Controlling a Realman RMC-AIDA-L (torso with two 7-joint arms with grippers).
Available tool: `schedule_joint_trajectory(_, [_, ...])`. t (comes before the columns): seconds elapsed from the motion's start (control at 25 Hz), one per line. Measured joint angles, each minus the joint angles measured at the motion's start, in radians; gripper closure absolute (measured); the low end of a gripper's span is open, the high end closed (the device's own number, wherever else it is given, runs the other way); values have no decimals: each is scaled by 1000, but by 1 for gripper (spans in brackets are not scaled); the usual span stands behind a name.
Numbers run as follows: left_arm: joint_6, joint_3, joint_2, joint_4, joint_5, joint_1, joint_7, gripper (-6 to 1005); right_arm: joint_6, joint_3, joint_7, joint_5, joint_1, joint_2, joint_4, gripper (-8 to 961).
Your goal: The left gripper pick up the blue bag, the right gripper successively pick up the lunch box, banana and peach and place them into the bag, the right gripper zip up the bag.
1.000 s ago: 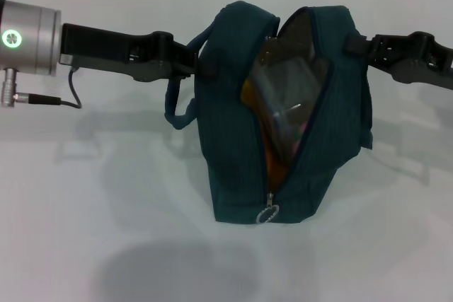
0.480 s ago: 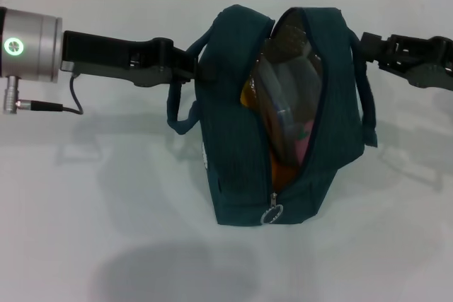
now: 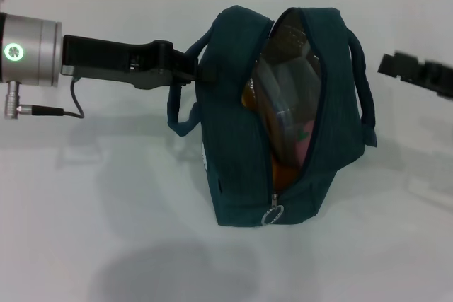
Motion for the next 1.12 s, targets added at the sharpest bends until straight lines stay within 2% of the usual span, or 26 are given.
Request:
schedule_joint_trajectory(0.24, [-18, -2, -5, -17, -1, 4, 14, 967, -124, -17, -417, -11, -84, 40, -7, 308])
schedule_joint_trajectory(0.36, [-26, -2, -7, -24, -2, 6, 25, 967, -140, -54, -636, -15, -109, 46, 52, 267])
schedule_joint_trajectory(0.48, [-27, -2, -9, -24, -8, 7, 30, 967, -85, -117, -785, -16, -113, 47, 135, 227])
schedule_joint_trajectory(0.68, [-27, 0, -14, -24, -10, 5, 32, 967, 42, -276, -966, -9, -92, 57, 230, 124])
schedule_joint_trajectory(0.76, [-27, 2, -17, -24, -10, 3, 32, 967, 84, -302, -1019, -6, -67, 59, 282, 79])
schedule_joint_trajectory(0.92, [-27, 3, -22, -24, -11, 1, 32, 967, 102, -307, -1112, -8, -30, 60, 361, 79])
schedule_joint_trajectory(1.12, [-26, 1, -19, -24, -11, 7, 32, 967, 49, -284, -1133, 25, -64, 55, 335, 79])
